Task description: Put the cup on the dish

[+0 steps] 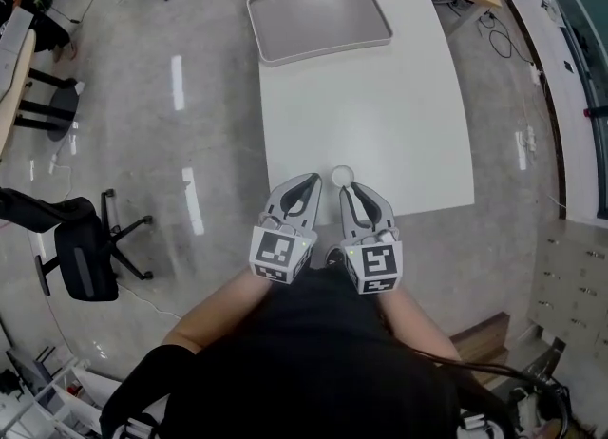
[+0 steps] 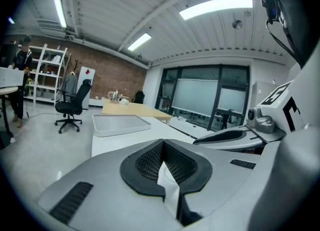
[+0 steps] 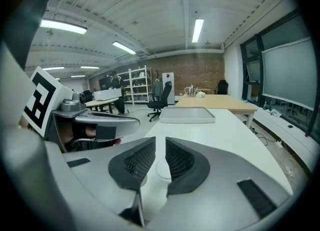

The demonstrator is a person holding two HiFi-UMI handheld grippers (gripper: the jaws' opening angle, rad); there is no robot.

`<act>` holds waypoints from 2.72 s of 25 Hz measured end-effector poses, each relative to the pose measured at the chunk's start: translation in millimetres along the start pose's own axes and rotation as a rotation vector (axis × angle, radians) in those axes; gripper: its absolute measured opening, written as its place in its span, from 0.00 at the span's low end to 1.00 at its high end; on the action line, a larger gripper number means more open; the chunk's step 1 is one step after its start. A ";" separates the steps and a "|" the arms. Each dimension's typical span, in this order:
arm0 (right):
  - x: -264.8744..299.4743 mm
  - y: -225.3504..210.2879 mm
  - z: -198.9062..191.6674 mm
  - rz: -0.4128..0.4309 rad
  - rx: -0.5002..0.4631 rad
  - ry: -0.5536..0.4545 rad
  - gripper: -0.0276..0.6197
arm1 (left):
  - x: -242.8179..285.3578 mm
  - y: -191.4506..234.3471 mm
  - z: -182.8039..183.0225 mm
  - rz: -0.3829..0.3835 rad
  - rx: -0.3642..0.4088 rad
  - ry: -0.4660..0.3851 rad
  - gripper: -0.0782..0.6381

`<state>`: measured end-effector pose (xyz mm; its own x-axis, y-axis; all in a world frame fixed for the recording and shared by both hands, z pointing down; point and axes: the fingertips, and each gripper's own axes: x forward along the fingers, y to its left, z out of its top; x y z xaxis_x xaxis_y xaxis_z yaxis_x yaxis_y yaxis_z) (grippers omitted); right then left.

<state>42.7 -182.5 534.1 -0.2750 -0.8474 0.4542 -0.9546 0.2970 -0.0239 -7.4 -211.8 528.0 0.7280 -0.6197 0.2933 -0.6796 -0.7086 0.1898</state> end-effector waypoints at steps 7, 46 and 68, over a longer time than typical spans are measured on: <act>28.7 -12.1 -20.7 -0.011 0.031 0.084 0.33 | 24.7 18.0 -14.8 -0.039 -0.004 0.047 0.11; 117.5 -23.0 -113.9 0.075 -0.038 0.223 0.43 | 70.1 47.5 -80.4 0.061 0.009 0.175 0.11; 72.4 -30.7 -27.2 0.059 -0.053 0.172 0.43 | 54.8 34.1 -7.9 0.072 0.038 0.050 0.11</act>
<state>55.2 -241.0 591.9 -0.3021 -0.7415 0.5991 -0.9288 0.3705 -0.0099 8.5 -267.3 558.0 0.6714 -0.6526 0.3511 -0.7255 -0.6756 0.1315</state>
